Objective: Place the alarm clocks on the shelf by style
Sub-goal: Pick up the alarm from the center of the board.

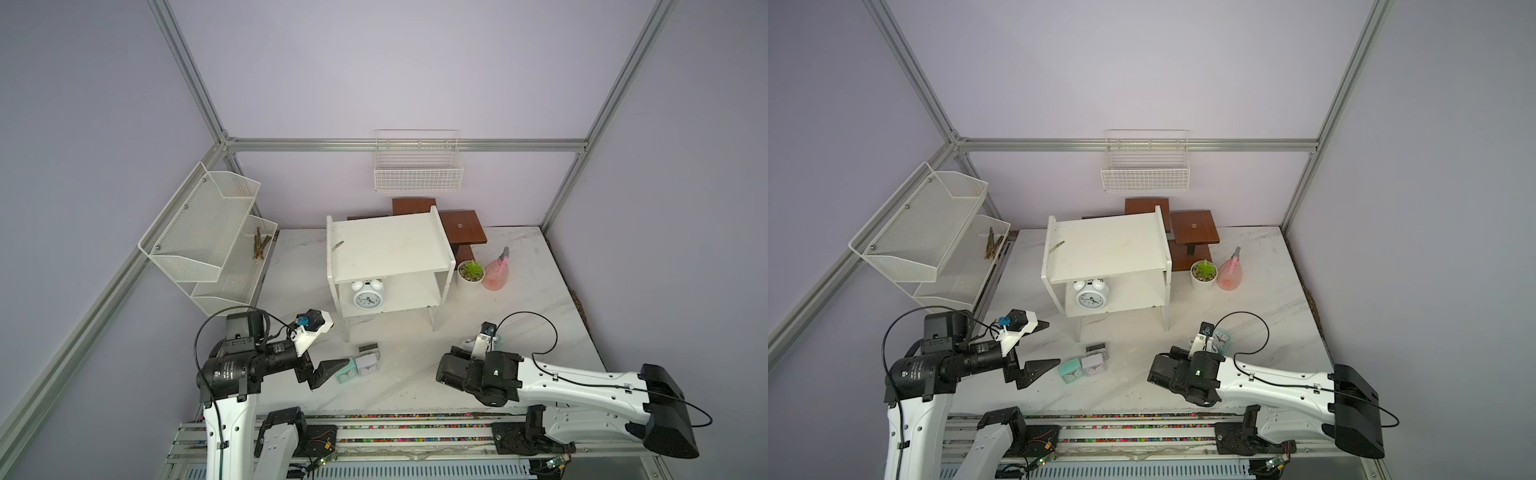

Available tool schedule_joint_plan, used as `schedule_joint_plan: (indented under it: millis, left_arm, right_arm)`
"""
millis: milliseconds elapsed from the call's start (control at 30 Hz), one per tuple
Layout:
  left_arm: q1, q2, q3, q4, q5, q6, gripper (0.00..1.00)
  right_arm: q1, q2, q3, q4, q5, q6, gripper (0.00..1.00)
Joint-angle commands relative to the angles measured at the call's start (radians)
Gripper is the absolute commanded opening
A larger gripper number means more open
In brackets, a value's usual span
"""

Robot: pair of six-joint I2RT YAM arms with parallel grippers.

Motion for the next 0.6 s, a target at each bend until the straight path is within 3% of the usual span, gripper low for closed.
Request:
schedule_joint_plan:
  millis: [0,200,567]
  left_arm:
    - [-0.014,0.021,-0.019,0.095,0.134,-0.067,1.0]
    - [-0.125,0.02,-0.097,0.32,0.011,-0.258,1.0]
    - [-0.306,0.056,-0.175,0.473,-0.174,-0.361,1.0]
  right_arm:
    - [-0.017,-0.004,-0.028,-0.015,0.026,0.069,1.0]
    - [-0.04,0.005,-0.098,0.099,0.05,0.111,1.0]
    - [-0.06,-0.005,-0.265,0.397,0.099,0.112,1.0]
